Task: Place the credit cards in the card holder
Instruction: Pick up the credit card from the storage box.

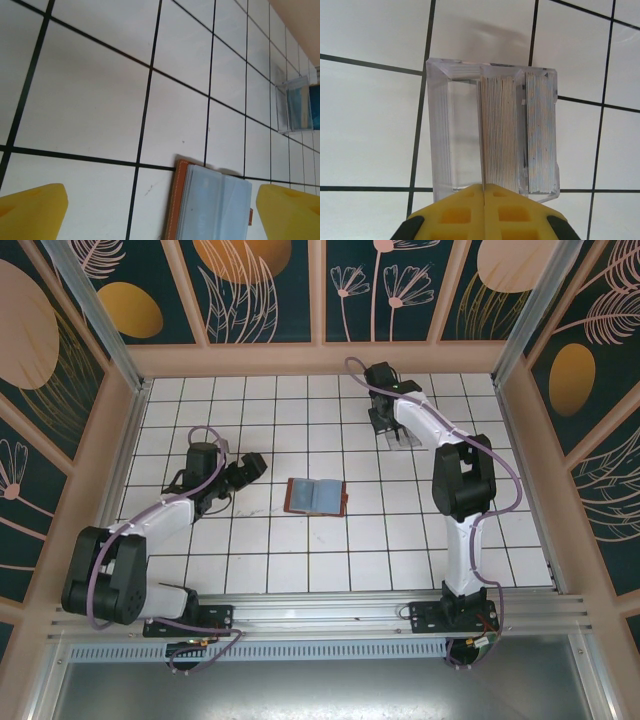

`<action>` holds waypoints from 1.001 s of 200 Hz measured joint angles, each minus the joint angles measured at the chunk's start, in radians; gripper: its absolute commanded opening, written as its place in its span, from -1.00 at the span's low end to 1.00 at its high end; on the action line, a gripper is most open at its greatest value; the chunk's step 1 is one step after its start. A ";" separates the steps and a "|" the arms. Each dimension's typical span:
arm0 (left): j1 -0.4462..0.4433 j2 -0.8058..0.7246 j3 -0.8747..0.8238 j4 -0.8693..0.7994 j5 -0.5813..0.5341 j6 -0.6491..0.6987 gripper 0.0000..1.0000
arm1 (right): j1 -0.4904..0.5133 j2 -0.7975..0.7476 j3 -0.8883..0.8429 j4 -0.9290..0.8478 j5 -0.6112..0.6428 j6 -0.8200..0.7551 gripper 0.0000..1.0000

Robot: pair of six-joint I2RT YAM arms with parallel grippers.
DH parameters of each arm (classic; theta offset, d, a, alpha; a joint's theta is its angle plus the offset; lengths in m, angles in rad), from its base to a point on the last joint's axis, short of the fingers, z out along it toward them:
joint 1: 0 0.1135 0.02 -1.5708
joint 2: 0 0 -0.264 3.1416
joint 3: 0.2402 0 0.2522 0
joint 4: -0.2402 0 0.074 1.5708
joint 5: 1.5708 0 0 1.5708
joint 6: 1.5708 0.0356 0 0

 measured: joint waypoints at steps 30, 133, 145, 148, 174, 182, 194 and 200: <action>0.000 0.022 0.000 0.000 0.033 0.011 0.90 | 0.000 0.000 0.000 -0.027 -0.012 0.022 -1.00; -0.001 0.055 0.003 0.032 0.102 0.021 0.91 | 0.075 0.000 0.050 -0.079 0.125 0.129 -1.00; -0.001 0.056 0.003 0.035 0.106 0.021 0.92 | 0.082 0.000 0.050 -0.079 0.138 0.153 -1.00; -0.001 0.057 0.003 0.038 0.107 0.021 0.92 | 0.082 0.000 0.050 -0.079 0.140 0.158 -1.00; -0.001 0.080 0.023 0.041 0.125 0.022 0.93 | 0.084 -0.021 0.000 -0.034 0.144 0.201 -1.00; -0.001 0.084 0.029 0.042 0.131 0.023 0.94 | 0.086 -0.040 -0.036 -0.016 0.143 0.208 -1.00; -0.003 0.083 0.032 0.042 0.142 0.033 0.92 | 0.092 -0.088 -0.104 0.025 0.132 0.212 -1.00; -0.006 0.083 0.035 0.042 0.149 0.045 0.89 | 0.094 -0.119 -0.140 0.046 0.116 0.212 -1.00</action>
